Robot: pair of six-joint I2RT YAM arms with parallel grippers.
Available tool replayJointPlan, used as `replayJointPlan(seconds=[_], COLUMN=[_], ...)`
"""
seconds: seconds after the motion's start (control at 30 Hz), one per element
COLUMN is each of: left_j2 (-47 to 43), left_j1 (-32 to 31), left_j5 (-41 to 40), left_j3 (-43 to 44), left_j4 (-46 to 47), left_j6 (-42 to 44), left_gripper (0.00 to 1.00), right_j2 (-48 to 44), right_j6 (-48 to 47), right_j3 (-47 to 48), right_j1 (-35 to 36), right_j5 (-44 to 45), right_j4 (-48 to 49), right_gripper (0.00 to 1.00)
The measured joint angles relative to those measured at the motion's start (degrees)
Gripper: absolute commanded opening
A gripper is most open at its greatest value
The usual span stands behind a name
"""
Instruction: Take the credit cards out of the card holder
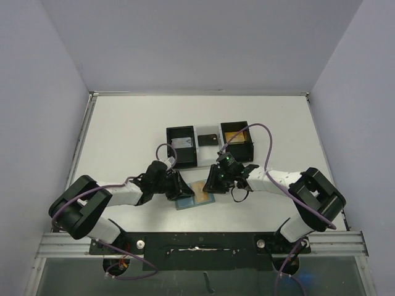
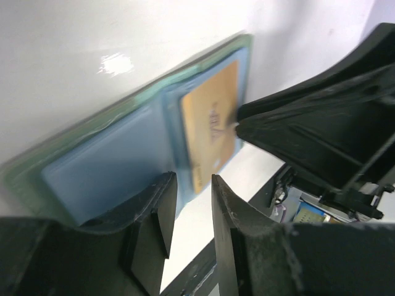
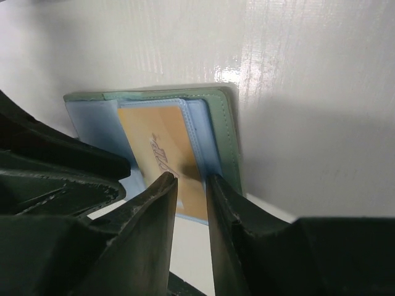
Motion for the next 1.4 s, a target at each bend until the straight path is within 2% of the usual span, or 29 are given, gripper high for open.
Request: replayJointPlan(seconds=[0.23,0.37,0.57,0.7,0.87,1.4], left_j2=[0.26,3.72,8.68,10.03,10.4,2.4], left_j1=[0.0,-0.02,0.26,0.42,0.39,2.16], left_j5=[-1.81,-1.25,0.04,0.17,0.31,0.09], left_j3=[-3.15,-5.11,-7.28,-8.59,-8.63,-10.56], left_j4=[3.39,12.22,22.86,26.25,26.75,18.62], left_j6=[-2.93,-6.49,-10.67,-12.13,-12.68,-9.2], left_gripper=[0.3,0.29,0.17,0.1,0.03,0.05], right_j2=[1.29,1.62,1.9,2.12,2.25,2.62], right_j6=[-0.55,-0.94,-1.84,-2.21,-2.25,-1.79], right_j3=[0.94,1.2,1.2,1.2,1.2,1.95], right_j1=[-0.09,-0.2,-0.2,-0.24,-0.39,-0.39], right_j5=[-1.44,-2.23,-3.23,-3.93,-4.22,-3.82], right_j4=[0.2,0.24,0.61,0.83,0.85,-0.37], right_gripper=[0.28,0.27,0.26,0.26,0.26,0.26])
